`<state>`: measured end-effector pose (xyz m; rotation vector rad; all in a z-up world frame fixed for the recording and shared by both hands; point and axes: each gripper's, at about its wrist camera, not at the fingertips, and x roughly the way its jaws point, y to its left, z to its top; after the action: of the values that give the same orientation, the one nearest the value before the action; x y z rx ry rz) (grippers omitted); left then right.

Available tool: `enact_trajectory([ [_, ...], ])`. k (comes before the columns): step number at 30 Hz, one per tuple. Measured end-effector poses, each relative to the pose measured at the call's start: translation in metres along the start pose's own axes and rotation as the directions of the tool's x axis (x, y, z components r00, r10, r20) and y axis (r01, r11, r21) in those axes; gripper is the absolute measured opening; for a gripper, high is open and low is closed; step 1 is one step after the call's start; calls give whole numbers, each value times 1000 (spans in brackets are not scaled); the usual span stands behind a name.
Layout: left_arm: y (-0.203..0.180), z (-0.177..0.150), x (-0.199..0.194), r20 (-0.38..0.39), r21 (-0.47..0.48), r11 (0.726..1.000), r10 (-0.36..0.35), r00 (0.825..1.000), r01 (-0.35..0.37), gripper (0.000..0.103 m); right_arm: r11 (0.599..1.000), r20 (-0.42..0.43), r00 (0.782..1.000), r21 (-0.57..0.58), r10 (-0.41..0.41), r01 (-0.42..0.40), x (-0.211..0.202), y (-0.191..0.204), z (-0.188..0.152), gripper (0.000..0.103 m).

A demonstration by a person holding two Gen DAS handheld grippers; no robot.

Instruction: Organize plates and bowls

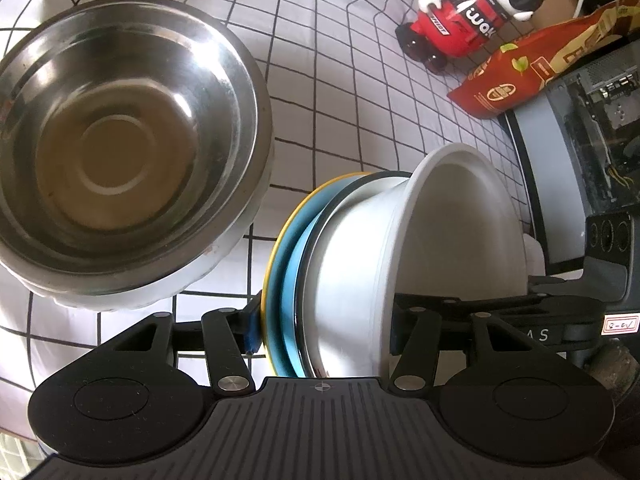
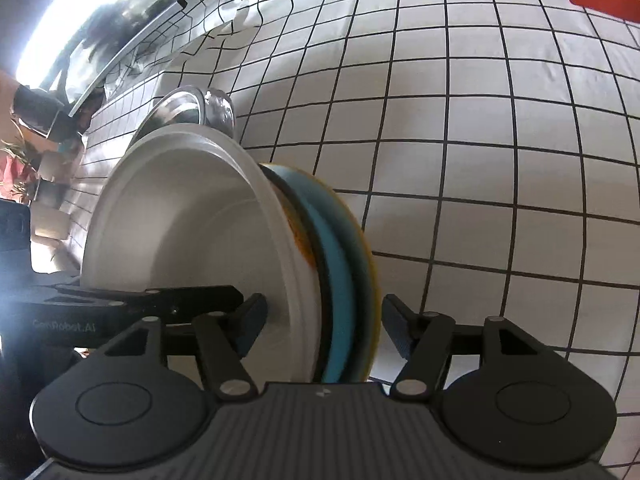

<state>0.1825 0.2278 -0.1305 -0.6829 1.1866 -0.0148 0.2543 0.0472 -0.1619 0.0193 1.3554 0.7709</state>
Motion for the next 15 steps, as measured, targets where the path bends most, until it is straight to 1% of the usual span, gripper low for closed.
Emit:
enact_trajectory([
  [4, 0, 0, 1, -3, 9, 1000, 3, 1000, -3, 60, 999, -17, 1000, 32, 22, -22, 1, -4, 1, 64],
  [9, -2, 0, 2, -6, 13, 1000, 6, 1000, -6, 62, 999, -17, 1000, 33, 18, -17, 0, -1, 1, 64],
  [12, -3, -1, 3, -4, 15, 1000, 12, 1000, -12, 62, 999, -23, 1000, 35, 21, -20, 0, 1, 0, 61],
  [14, -3, -1, 3, -6, 11, 1000, 12, 1000, -12, 62, 998, -27, 999, 47, 36, -35, 0, 0, 0, 56],
  [15, -3, -1, 3, -7, 10, 1000, 11, 1000, -11, 62, 998, -29, 999, 48, 38, -37, 0, 0, 1, 56],
])
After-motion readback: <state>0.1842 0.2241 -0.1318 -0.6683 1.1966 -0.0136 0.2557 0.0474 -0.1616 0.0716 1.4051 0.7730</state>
